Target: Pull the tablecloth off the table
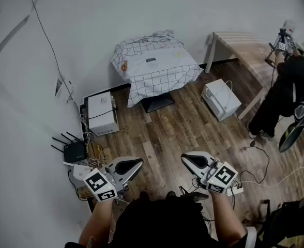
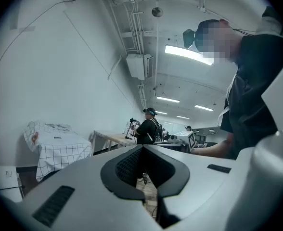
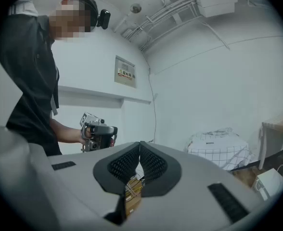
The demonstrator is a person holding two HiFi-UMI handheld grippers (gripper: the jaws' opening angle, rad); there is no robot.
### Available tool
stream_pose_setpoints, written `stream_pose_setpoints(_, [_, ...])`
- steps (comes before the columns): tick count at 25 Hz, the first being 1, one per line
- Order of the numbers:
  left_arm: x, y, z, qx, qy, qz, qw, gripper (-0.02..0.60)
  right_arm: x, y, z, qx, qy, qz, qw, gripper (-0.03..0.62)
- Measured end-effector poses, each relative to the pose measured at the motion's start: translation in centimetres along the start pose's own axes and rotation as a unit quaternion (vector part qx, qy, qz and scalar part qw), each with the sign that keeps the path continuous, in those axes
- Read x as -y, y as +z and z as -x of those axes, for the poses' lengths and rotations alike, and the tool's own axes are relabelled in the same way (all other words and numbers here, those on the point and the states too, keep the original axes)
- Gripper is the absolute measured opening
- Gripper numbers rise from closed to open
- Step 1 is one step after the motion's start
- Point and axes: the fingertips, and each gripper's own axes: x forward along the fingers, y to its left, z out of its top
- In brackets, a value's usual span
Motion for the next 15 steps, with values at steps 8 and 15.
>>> stream_pose_setpoints(8, [0.9,-1.7,-2.7,-0.022,0.015,0.012,0.9996,0.012,0.5,0.0,2.8,0.023,0.027,-0.001,0.999,0.02])
stream_pose_setpoints(15, [1.5,-2.9,-5.3,-0.035,0.031,0.01,0.9989,0.012,1.9,-1.5,4.5,0.016,0.06,-0.009,0.998,0.021])
